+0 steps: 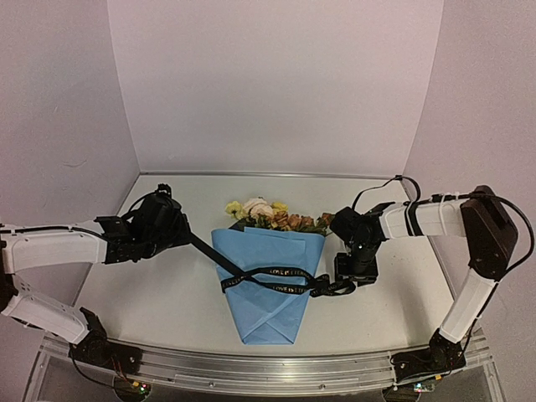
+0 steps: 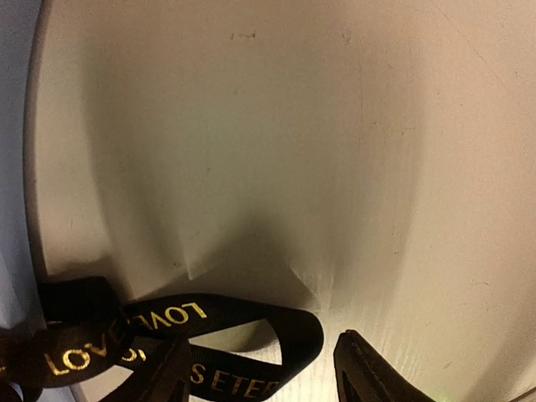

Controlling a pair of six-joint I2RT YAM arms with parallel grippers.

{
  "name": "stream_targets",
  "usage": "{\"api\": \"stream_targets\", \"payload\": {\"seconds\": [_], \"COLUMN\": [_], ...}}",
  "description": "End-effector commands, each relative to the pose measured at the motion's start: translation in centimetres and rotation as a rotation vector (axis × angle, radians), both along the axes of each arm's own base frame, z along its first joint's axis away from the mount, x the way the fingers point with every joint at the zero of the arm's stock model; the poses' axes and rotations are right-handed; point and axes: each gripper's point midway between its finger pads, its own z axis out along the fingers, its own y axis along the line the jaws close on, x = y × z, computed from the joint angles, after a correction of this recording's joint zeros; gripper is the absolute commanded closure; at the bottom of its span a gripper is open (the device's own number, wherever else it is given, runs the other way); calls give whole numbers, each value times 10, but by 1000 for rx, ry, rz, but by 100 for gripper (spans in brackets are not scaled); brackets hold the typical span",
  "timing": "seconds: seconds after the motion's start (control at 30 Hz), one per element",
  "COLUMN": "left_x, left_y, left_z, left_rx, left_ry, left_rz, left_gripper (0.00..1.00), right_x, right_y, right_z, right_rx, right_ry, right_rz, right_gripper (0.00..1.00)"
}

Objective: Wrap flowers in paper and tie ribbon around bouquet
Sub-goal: Adjust the ribbon on the folded bouquet.

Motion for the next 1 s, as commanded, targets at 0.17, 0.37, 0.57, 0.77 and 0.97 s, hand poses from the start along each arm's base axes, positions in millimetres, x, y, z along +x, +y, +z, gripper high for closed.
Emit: {"api": "stream_targets", "payload": {"seconds": [0.17, 0.37, 0.57, 0.77, 0.97], "left_x": [-1, -4, -6, -9, -14], "left_y": [31, 55, 76, 106, 129], "left_z": [-1, -8, -16, -38, -60], "left_rx": [10, 34, 58, 115, 168], "left_ry": [-4, 5, 35, 133, 226], "left_rz": [138, 255, 339, 430, 485], "left_gripper": [100, 100, 100, 100, 100], "right_x": [4, 6, 22, 43, 74], "right_y": [-10, -19, -33, -43, -48], "right_z": [-11, -6, 19, 35, 48], "right_rx": [-32, -21, -2, 13, 53], "right_ry": [-18, -21, -73, -99, -127], "right_rz": [-74, -109, -150, -201, -252], "right_gripper": [61, 95, 100, 100, 100]}}
